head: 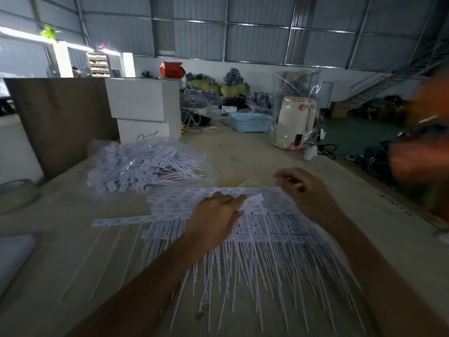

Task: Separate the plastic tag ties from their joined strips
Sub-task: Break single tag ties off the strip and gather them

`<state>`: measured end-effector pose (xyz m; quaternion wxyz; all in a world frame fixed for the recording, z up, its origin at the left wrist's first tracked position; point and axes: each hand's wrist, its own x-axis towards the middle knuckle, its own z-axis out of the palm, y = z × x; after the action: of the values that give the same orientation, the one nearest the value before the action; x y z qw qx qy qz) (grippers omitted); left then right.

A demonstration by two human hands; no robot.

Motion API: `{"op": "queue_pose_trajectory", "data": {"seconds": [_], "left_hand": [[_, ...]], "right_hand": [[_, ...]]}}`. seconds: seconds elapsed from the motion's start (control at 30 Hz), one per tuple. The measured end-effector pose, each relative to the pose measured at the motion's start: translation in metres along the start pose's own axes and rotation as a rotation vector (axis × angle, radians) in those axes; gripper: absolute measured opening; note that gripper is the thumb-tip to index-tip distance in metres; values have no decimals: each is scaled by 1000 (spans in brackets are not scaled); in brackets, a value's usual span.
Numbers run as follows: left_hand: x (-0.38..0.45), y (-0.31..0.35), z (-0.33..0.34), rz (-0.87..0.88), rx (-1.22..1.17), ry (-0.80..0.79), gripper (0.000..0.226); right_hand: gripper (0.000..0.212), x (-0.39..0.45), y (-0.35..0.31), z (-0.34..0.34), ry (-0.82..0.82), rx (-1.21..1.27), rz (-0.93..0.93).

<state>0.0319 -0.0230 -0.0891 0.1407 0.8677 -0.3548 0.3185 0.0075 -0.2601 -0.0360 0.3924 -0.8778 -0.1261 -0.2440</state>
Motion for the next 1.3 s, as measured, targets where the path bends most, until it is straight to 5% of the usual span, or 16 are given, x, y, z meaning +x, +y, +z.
{"op": "queue_pose_trajectory", "data": {"seconds": [0.1,0.23,0.4,0.63,1.0,1.1,1.3], "left_hand": [[0,3,-4,-16,-31,0,42],[2,3,-15,-147,-179,89,37],[4,8,-20,17,-84,242,21],[8,17,-29,17,-204,331,23],[17,17,-34,-340,-943,173,18],[15,17,-31,-325,-953,138,20],[14,19,-29,-363,-863,118,14]], "right_hand": [[22,-6,-10,24,-291,-93,-95],[27,-8,-10,22,-275,-28,-105],[21,-11,-17,15,-330,344,20],[17,-14,-30,7,-274,515,-38],[12,-14,-38,9,-158,259,-203],[9,-11,-35,9,-76,213,-200],[11,-10,-38,-1,-79,566,-12]]}}
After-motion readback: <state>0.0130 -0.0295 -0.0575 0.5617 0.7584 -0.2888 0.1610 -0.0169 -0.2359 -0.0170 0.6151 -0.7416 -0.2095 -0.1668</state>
